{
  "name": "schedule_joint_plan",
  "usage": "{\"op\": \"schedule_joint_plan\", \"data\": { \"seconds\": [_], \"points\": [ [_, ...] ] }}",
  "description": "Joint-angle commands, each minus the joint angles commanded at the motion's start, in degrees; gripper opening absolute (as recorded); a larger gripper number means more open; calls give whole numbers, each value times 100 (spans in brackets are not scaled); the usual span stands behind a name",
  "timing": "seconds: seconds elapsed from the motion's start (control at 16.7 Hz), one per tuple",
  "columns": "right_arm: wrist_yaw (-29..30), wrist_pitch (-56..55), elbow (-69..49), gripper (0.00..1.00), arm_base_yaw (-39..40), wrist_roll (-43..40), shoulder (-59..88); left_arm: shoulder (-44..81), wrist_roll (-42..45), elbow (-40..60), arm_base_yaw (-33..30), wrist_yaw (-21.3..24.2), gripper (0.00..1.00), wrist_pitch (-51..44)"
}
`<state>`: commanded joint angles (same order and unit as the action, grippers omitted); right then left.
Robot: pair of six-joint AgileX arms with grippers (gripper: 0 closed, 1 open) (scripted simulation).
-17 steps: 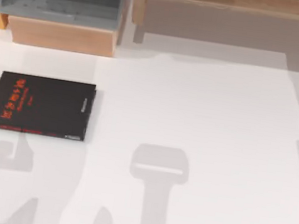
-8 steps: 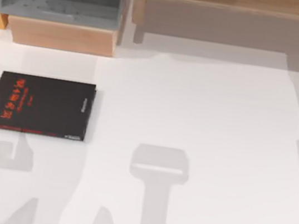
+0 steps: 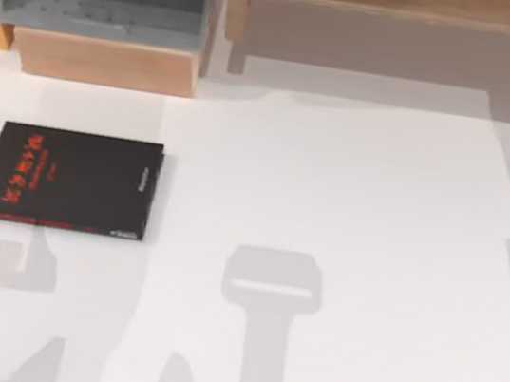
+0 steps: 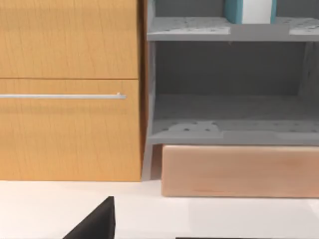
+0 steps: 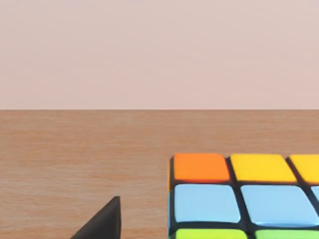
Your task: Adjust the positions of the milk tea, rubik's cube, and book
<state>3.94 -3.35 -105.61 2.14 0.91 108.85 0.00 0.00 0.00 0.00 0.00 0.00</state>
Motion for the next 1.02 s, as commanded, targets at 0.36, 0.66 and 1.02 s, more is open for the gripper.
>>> {"op": "schedule_joint_plan", "data": {
  "seconds": [0.36,0.66,1.02],
  "points": [
    [9,-93,445,100,23,1,-355,0,0,0,0,0,100,0],
    [21,-197,905,100,40,3,-711,0,0,0,0,0,100,0],
    [7,-170,1177,100,6,-5,-1005,0,0,0,0,0,100,0]
  ]
}}
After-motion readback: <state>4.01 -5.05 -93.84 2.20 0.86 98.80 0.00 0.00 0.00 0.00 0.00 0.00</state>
